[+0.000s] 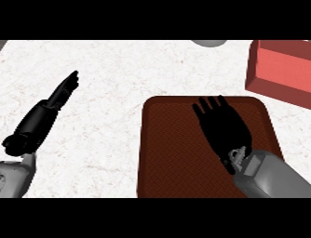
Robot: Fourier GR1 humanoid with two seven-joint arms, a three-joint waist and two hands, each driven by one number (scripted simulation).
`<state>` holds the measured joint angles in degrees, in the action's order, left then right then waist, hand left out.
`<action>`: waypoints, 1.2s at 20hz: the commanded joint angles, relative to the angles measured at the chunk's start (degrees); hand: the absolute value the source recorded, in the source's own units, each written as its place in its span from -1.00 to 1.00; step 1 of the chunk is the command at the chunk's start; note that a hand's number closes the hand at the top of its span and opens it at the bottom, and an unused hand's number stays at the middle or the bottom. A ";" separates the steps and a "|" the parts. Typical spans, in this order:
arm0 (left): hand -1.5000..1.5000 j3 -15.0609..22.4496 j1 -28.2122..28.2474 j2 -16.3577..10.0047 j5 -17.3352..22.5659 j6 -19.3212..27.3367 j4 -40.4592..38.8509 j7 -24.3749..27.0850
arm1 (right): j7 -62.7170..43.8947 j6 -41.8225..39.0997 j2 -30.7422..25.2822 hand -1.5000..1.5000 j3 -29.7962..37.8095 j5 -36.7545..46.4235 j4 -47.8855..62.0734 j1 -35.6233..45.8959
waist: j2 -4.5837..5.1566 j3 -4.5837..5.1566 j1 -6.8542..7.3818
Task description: Pick the croissant from the tray and place it in the cardboard box
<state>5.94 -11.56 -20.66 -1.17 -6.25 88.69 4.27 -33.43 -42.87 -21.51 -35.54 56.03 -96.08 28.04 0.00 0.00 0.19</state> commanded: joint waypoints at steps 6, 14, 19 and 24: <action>0.00 -1.63 -1.46 2.62 -2.40 -1.00 -0.90 -0.43 | 11.62 8.04 -1.58 -1.00 2.73 5.07 8.93 -3.49 | 0.04 -0.01 0.01; 0.00 -2.70 1.10 4.09 -4.28 -3.29 -0.31 1.69 | 11.61 7.41 2.27 -1.00 5.06 12.11 13.35 -2.08 | 0.03 0.00 -0.02; 0.00 -6.34 -1.86 3.74 -2.71 -4.88 1.06 -3.39 | 13.51 7.36 5.00 -1.00 8.06 13.63 15.06 -2.16 | 0.00 0.00 0.03; 0.00 -7.67 -3.64 3.51 -3.08 -7.12 -3.04 -0.09 | 16.80 9.79 4.40 -1.00 5.89 16.12 14.57 -7.78 | 0.01 0.01 -0.24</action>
<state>0.08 -13.66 -16.67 -4.90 -11.47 87.94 3.00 -18.45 -34.03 -17.65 -28.70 70.45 -81.67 23.04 0.00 0.00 0.07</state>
